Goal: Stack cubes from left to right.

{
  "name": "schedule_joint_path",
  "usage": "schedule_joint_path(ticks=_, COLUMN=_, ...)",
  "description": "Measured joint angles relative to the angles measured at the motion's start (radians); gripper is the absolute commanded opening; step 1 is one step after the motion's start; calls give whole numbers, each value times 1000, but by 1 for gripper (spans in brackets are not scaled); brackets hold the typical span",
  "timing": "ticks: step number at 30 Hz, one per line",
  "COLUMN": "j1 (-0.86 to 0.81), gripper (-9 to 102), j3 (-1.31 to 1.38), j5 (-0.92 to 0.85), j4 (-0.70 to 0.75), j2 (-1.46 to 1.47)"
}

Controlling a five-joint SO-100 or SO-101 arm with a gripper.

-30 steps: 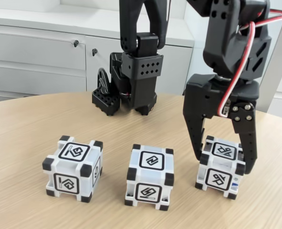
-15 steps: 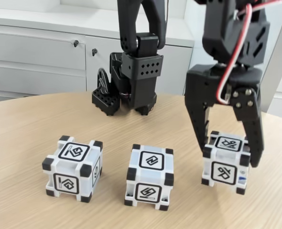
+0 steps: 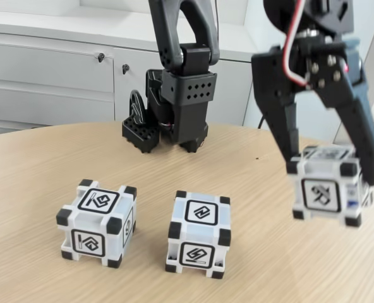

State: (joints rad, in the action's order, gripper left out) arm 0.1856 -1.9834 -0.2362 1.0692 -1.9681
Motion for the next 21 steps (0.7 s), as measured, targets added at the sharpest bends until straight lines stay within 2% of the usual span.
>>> schedule_joint_path(ticks=12, j1=-3, gripper=18, j3=-9, j5=91, j4=8, j2=-229)
schedule_joint_path(ticks=15, j1=-54, gripper=21, j3=-9, j5=91, j4=8, j2=-232)
schedule_joint_path(ticks=21, j1=-176, gripper=17, j3=-9, j5=81, j4=8, j2=-232)
